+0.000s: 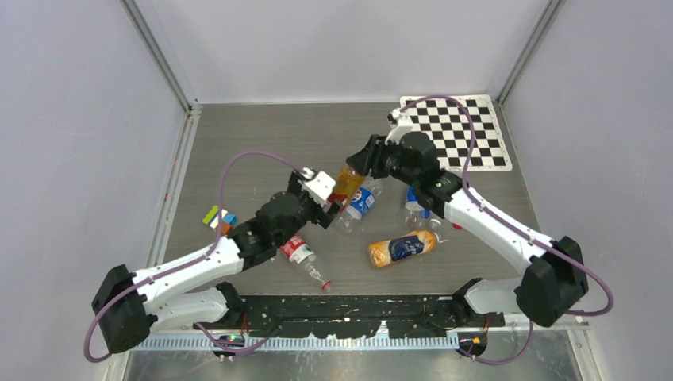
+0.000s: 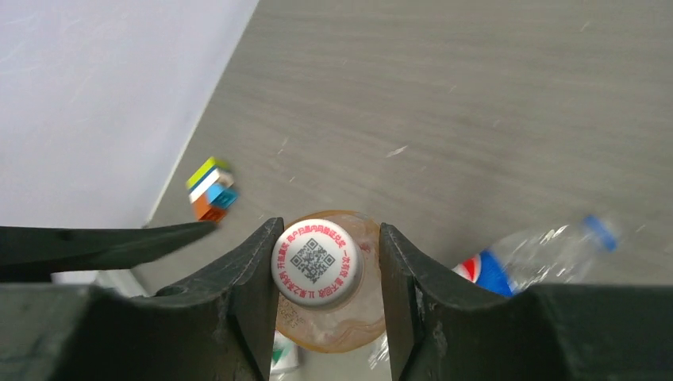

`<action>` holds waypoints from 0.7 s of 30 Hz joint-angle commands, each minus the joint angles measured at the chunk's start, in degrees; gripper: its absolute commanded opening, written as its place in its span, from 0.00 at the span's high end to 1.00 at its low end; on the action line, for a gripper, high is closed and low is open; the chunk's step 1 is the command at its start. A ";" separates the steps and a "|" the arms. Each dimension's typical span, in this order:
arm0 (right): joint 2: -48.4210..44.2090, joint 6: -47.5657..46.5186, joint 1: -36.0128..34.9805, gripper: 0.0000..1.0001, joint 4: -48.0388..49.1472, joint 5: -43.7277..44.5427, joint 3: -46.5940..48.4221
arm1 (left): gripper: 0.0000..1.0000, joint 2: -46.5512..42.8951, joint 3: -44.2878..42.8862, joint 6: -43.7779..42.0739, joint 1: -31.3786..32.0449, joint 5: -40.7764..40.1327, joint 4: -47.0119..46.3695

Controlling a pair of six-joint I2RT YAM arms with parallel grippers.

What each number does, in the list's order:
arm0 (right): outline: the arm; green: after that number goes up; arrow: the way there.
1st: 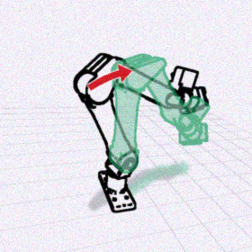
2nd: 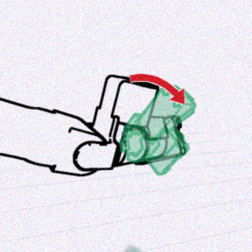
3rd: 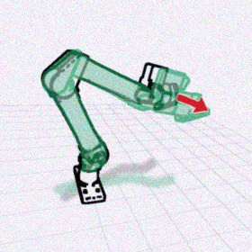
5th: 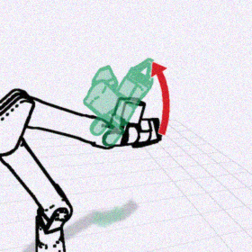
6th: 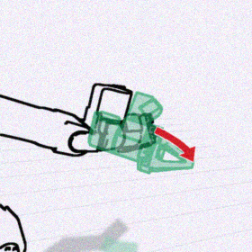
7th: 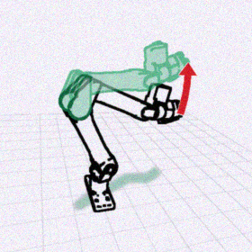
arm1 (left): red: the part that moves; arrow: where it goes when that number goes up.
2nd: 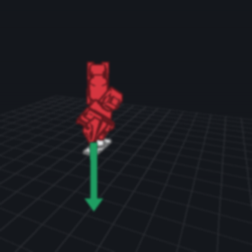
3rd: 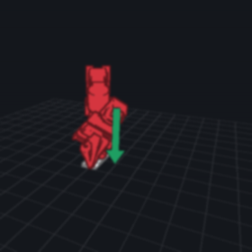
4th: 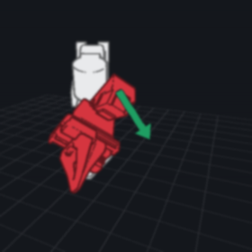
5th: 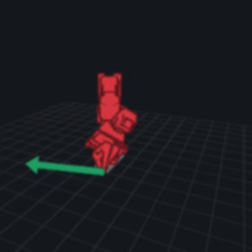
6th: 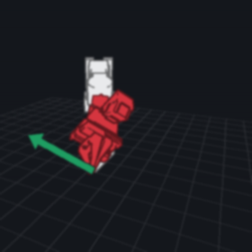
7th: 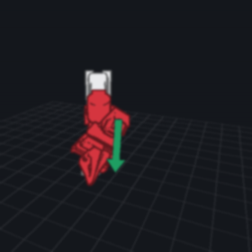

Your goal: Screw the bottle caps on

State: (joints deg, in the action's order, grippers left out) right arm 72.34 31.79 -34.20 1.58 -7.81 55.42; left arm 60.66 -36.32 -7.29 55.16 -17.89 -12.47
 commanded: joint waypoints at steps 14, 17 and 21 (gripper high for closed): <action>33.79 -25.94 12.07 0.99 9.15 13.69 31.71 | 0.02 -1.65 -12.88 -0.37 -17.99 11.27 33.59; 39.38 -29.73 12.06 0.99 11.68 14.30 36.16 | 0.01 -1.39 -12.92 0.05 -18.57 11.20 34.31; 43.80 -31.47 12.05 0.99 14.57 15.29 39.03 | 0.00 -2.83 -10.84 -1.22 -18.59 9.91 32.67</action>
State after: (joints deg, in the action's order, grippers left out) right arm 114.28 5.08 -21.80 8.32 4.84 89.25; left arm 59.75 -48.36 -7.75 36.97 -8.12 20.88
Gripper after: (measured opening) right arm 0.489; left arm 0.994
